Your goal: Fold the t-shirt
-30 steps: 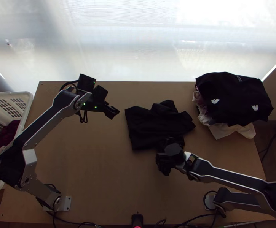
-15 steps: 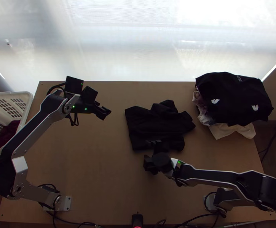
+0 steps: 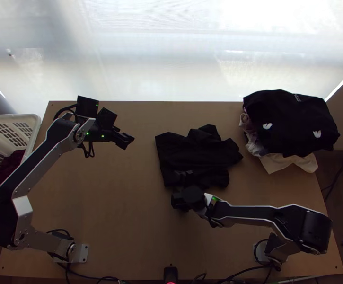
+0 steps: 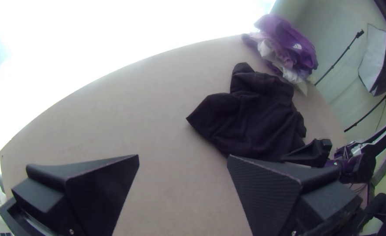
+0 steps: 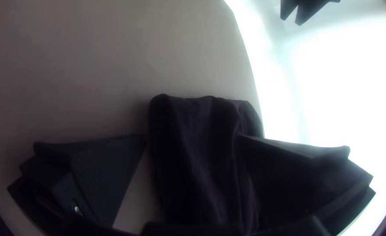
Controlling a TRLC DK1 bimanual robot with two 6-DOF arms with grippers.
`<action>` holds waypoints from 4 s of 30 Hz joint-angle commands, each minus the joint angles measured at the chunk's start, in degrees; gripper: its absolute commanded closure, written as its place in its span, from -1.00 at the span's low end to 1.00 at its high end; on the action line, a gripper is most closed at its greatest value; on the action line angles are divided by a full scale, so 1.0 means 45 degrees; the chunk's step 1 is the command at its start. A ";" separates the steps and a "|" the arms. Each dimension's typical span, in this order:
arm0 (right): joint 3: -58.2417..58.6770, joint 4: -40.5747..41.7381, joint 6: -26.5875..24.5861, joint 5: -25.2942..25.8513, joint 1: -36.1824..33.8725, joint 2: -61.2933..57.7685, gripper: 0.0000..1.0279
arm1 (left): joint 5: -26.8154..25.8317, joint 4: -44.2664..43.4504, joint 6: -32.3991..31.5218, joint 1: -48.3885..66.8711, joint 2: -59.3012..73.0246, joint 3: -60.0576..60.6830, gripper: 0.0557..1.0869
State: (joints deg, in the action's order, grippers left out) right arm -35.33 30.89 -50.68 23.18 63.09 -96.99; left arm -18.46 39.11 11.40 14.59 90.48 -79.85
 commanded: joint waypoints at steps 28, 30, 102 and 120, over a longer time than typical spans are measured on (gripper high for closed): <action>-0.3301 0.1709 -0.1356 -0.1303 -0.2594 -0.1708 0.95 | -0.0019 0.0058 0.0221 -0.0996 -0.0907 0.0460 -0.91; -0.3594 0.1709 -0.1336 -0.0991 -0.2711 -0.0908 0.95 | -0.0019 0.0078 0.0143 -0.0976 -0.1063 0.0577 -0.91; -1.1035 0.0302 -0.0985 -0.0952 -1.1481 0.1299 0.95 | 0.0137 0.0800 0.0358 -0.2207 -0.1161 0.1691 -0.91; -0.9199 0.0302 0.0070 -0.0971 -1.3708 0.1807 0.95 | 0.0157 0.0820 0.0455 -0.1699 -0.0926 0.1593 -0.91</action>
State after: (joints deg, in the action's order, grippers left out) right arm -80.71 32.23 -52.49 18.83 5.58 -89.56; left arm -17.80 42.78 13.32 6.11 85.89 -72.53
